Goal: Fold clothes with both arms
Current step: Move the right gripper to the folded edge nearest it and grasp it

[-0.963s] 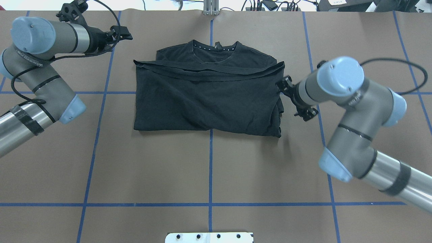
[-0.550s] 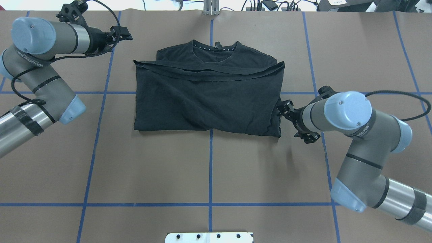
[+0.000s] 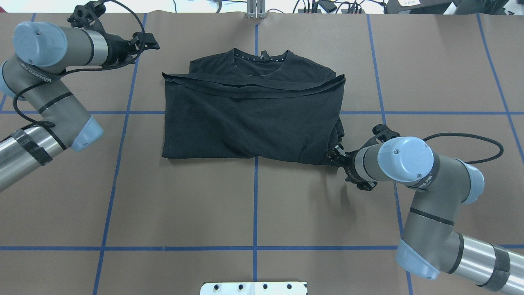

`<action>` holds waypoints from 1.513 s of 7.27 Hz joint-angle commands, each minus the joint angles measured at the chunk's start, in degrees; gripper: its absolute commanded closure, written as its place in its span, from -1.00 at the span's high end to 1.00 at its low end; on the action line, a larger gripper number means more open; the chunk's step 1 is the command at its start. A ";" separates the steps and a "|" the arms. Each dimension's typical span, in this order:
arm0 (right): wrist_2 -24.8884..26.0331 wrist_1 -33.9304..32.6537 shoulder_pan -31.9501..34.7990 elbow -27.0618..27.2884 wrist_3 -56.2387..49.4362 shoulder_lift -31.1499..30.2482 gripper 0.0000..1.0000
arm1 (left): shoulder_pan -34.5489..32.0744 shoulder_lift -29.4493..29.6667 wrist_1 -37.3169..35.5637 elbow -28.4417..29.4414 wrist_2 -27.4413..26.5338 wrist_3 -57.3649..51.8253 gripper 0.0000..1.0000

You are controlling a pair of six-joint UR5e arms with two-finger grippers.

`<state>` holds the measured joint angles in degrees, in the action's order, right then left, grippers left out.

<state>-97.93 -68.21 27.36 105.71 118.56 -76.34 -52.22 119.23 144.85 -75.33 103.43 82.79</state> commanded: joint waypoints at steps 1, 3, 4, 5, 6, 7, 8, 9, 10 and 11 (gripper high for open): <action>0.11 0.00 -0.55 -0.07 0.00 0.40 -0.04 | 0.01 -0.75 0.09 -0.34 -0.16 -0.09 1.00; -0.94 0.00 -0.29 0.46 -0.87 -0.13 -1.00 | -0.07 -0.93 0.09 -0.25 -0.16 -0.09 1.00; -1.30 0.00 -0.20 0.46 -1.23 -0.04 -1.00 | 0.01 -1.88 0.17 -0.34 -0.33 -0.26 1.00; -2.52 0.00 0.14 0.63 -2.97 -0.48 -1.00 | 0.01 -1.89 0.17 -0.34 -0.33 -0.26 1.00; -2.70 0.00 0.84 1.16 -3.07 -0.74 -1.00 | 0.01 -2.07 0.17 -0.43 -0.33 -0.26 1.00; -4.19 0.00 1.81 1.51 -3.68 -1.18 -1.00 | -0.07 -2.07 0.17 -0.60 -0.42 -0.26 1.00; -5.77 -0.52 3.30 3.17 -3.69 -1.27 -1.00 | -0.07 -2.16 0.17 -0.78 -0.42 -0.18 1.00; -4.74 -0.18 3.23 2.66 -3.34 -1.18 -0.78 | -0.07 -2.16 0.09 -0.78 -0.42 -0.18 1.00; -3.68 0.00 3.14 2.22 -2.90 -0.14 0.32 | 0.01 -2.68 0.17 -0.78 -0.42 -0.18 1.00; -2.72 0.00 3.14 1.61 -2.46 0.05 0.96 | 0.10 -2.95 0.17 -0.78 -0.42 -0.18 1.00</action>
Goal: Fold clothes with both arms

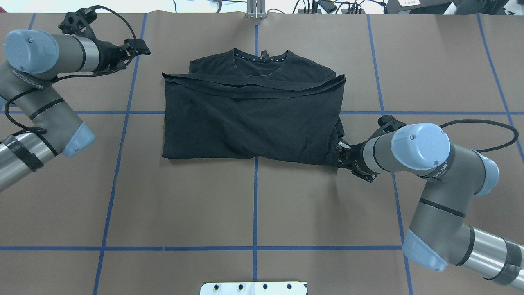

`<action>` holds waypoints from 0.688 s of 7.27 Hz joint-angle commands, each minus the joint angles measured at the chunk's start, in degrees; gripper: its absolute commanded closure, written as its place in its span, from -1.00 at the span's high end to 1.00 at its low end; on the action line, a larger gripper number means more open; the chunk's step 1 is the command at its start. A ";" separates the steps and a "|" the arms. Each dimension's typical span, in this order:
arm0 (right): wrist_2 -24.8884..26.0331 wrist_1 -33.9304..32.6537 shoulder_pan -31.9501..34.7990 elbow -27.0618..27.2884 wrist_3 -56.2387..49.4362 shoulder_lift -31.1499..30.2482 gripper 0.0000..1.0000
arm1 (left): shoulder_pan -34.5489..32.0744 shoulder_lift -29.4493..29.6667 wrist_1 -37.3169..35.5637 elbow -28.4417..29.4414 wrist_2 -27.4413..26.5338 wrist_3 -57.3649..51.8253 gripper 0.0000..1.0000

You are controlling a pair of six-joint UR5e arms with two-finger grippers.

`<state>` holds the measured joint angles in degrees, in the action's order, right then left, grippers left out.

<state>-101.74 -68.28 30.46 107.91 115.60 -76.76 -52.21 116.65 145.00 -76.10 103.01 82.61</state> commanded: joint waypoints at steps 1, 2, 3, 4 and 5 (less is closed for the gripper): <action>1.10 0.16 -0.05 -1.47 0.59 0.55 0.90 | 0.09 -0.45 0.02 0.07 -0.09 0.00 1.00; 1.19 0.17 -0.05 -2.26 0.41 0.64 0.83 | 0.09 -0.54 0.02 0.07 -0.09 0.00 1.00; 1.28 0.17 -0.14 -2.44 0.59 1.51 0.72 | 0.09 -0.54 0.02 -0.01 -0.35 0.00 1.00; 1.19 0.17 -0.14 -2.97 0.59 2.04 0.66 | 0.35 -0.54 -0.07 -0.01 -2.27 0.09 1.00; 1.28 0.17 -0.14 -3.06 0.59 2.14 0.62 | 0.44 -0.63 -0.07 -0.01 -2.37 0.09 1.00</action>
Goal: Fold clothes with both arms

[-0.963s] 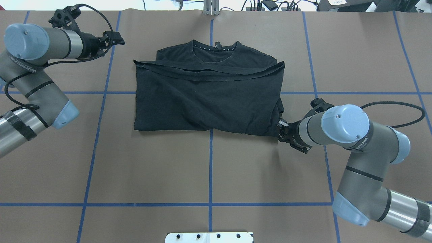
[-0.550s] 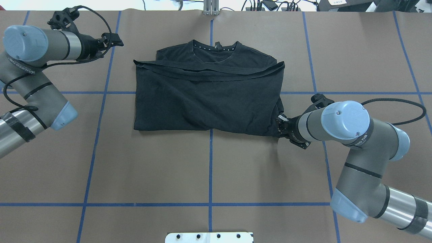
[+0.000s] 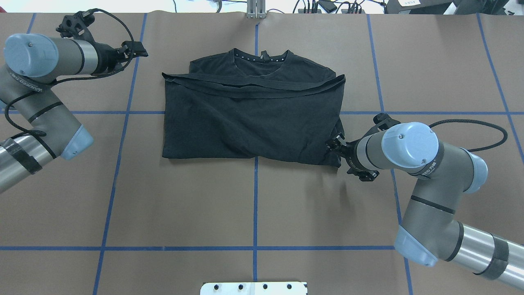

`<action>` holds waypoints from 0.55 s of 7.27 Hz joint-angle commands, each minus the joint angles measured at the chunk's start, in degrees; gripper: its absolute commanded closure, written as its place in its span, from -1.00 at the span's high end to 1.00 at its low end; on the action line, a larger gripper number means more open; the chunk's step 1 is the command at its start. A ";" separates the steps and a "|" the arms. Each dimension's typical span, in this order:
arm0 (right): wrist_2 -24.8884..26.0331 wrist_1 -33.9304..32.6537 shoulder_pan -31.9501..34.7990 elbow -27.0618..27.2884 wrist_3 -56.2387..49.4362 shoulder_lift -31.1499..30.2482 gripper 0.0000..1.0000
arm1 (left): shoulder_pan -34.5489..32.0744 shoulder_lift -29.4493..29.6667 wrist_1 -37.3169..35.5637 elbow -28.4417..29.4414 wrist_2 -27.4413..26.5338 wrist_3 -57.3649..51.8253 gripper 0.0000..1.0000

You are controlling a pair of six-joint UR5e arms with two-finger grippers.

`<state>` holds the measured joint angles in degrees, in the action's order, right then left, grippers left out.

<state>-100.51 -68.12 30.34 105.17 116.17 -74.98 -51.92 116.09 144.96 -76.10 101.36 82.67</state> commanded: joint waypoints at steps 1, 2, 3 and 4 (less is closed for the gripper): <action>0.05 0.00 -0.02 -0.75 -0.16 0.37 0.54 | 0.15 -0.07 0.06 -0.01 -0.73 -0.06 1.00; 0.23 0.00 -0.02 -1.19 -0.33 0.45 0.46 | 0.15 -0.07 -0.03 0.07 -0.73 -0.06 1.00; 0.23 0.00 -0.02 -1.20 -0.42 0.71 0.39 | 0.24 -0.07 0.06 -0.01 -0.82 0.03 1.00; 0.32 0.00 0.24 -1.28 -0.68 0.72 0.35 | 0.24 -0.07 0.06 0.07 -0.82 0.03 1.00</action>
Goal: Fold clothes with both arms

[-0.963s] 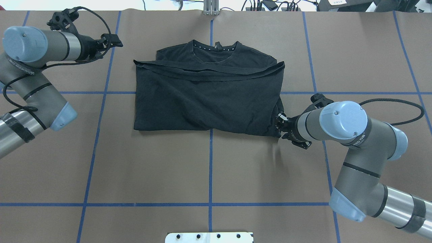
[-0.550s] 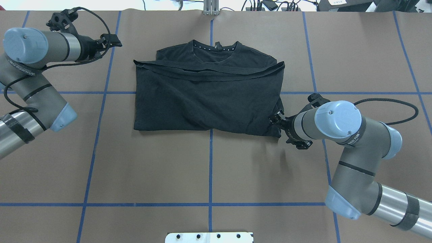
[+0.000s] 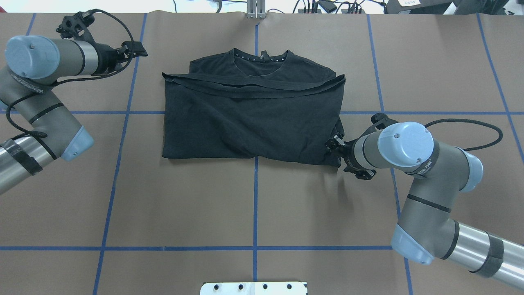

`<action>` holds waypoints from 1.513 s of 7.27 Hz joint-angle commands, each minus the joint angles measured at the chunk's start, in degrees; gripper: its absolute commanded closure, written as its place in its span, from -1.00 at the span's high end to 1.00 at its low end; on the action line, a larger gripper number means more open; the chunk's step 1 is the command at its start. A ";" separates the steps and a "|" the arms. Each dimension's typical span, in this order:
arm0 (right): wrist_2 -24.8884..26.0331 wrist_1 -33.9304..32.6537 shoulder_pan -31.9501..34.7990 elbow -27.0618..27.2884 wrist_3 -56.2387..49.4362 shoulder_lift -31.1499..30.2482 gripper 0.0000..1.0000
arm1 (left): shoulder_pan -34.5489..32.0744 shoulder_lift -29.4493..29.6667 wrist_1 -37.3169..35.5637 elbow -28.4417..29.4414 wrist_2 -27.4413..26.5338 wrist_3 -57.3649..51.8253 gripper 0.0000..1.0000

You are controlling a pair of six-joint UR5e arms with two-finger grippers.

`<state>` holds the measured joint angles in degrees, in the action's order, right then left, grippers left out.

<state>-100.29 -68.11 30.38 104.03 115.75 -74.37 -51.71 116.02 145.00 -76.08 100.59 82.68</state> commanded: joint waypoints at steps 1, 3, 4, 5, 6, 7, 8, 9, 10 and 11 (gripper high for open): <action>0.00 0.00 0.29 -0.40 -0.61 0.11 0.35 | 0.12 0.00 -0.06 0.05 -0.04 0.03 1.00; 0.09 0.00 0.38 -2.06 -0.52 2.12 0.24 | 0.12 -0.09 -0.06 0.05 -0.04 -0.06 1.00; 0.00 0.09 0.38 -2.25 -0.44 2.30 0.05 | 0.12 -0.09 -0.07 0.05 -0.13 -0.06 1.00; -0.35 0.09 0.81 -2.16 -0.70 2.22 -0.86 | 0.21 -1.13 0.11 -0.04 -0.65 -0.06 1.00; -0.44 0.09 0.99 -1.81 -2.00 1.95 -1.00 | 0.30 -1.14 0.11 -0.12 -0.83 -0.06 1.00; -0.52 0.09 0.99 -1.81 -2.36 1.78 -1.00 | 0.30 -1.14 0.11 -0.12 -0.83 0.03 1.00; -0.79 0.09 1.08 -1.63 -2.37 1.69 -1.00 | 0.30 -1.14 0.11 -0.12 -0.83 -0.06 1.00; -0.96 0.09 1.08 -1.63 -2.37 1.60 -1.00 | 0.30 -1.14 0.11 -0.39 -0.83 0.03 1.00; -1.57 0.00 1.25 -0.33 -2.89 0.90 -1.00 | 0.30 -1.14 0.02 -0.56 -0.83 0.03 1.00; -2.97 -0.09 1.26 5.69 -2.98 -4.24 -1.00 | 0.30 -1.14 0.02 -0.65 -0.83 0.03 1.00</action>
<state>-101.96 -68.10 31.58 104.69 113.01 -74.44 -51.42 114.88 145.05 -76.58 99.76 82.70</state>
